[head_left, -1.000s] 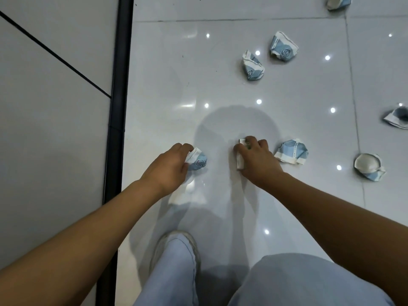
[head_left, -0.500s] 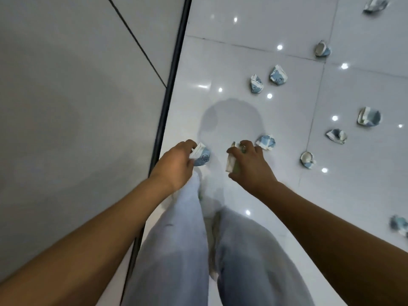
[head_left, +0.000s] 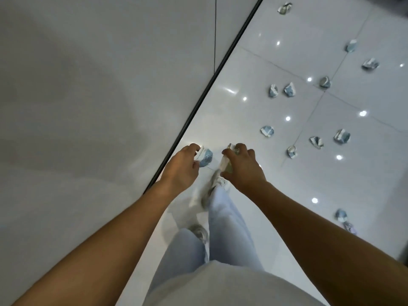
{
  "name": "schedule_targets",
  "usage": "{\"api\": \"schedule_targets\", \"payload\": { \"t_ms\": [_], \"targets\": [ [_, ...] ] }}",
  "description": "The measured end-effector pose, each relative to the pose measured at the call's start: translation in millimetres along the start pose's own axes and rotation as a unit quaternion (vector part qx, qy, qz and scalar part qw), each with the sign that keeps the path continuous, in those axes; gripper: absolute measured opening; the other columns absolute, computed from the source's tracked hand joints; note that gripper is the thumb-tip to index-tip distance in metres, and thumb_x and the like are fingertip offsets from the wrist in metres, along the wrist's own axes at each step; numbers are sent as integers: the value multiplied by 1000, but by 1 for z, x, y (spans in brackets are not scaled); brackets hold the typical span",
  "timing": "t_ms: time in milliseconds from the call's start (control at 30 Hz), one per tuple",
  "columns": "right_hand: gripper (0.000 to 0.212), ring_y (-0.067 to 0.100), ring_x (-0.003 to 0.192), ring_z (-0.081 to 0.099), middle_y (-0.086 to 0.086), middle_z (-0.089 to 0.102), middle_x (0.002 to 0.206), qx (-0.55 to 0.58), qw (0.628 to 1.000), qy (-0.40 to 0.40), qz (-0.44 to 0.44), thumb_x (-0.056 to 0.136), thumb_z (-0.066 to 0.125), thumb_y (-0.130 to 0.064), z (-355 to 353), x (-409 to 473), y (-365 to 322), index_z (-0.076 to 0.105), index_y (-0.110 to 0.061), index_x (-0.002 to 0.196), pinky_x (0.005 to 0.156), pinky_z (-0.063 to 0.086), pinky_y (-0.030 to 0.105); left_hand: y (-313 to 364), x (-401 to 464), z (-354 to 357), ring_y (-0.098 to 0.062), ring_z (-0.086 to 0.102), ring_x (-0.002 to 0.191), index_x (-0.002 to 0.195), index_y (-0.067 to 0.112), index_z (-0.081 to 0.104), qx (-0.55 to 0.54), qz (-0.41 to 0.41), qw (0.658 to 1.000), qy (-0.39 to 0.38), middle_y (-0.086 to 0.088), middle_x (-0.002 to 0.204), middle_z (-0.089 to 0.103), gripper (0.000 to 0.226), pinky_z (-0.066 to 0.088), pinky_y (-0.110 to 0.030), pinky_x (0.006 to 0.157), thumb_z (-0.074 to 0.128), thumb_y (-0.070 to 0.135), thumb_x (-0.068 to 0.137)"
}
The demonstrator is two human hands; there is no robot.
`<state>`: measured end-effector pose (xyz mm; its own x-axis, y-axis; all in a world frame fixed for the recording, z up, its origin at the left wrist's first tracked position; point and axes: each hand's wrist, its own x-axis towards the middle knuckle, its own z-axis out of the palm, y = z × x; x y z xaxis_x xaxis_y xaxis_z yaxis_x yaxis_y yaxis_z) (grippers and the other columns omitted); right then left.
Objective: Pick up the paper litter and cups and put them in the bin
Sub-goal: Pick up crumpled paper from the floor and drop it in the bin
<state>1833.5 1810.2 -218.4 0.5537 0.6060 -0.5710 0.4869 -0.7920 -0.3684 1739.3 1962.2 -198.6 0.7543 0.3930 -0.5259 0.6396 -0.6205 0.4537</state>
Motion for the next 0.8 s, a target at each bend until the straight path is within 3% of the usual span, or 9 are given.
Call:
{"api": "schedule_targets", "payload": {
  "t_ms": [400, 567, 700, 800],
  "targets": [
    [60, 31, 124, 35, 11, 33, 142, -53, 996, 17, -64, 84, 71, -36, 100, -234, -102, 44, -23, 135, 94, 45, 39, -84, -293, 51, -28, 56, 104, 125, 14, 48, 54, -13, 997, 44, -7, 118, 56, 36, 51, -40, 77, 48, 5, 90],
    [63, 30, 123, 37, 10, 34, 142, -119, 984, -10, -130, 83, 71, -37, 147, -319, -138, 43, -25, 137, 93, 46, 39, -105, -401, 87, -23, 53, 108, 131, 15, 43, 100, -49, 992, 62, -6, 121, 53, 42, 40, -29, 68, 49, 4, 91],
    [63, 30, 123, 37, 10, 35, 142, -163, 968, -32, -188, 82, 72, -35, 188, -373, -150, 43, -24, 137, 92, 47, 38, -119, -478, 119, -22, 52, 109, 132, 16, 41, 101, -96, 986, 93, -5, 123, 52, 46, 47, -32, 76, 49, 3, 89],
    [61, 31, 121, 38, 10, 36, 140, -185, 954, -56, -231, 82, 73, -32, 220, -408, -156, 44, -24, 135, 89, 48, 40, -129, -540, 147, -22, 51, 109, 132, 16, 41, 83, -140, 980, 115, -4, 123, 52, 46, 42, -30, 71, 49, 2, 88]
  ]
}}
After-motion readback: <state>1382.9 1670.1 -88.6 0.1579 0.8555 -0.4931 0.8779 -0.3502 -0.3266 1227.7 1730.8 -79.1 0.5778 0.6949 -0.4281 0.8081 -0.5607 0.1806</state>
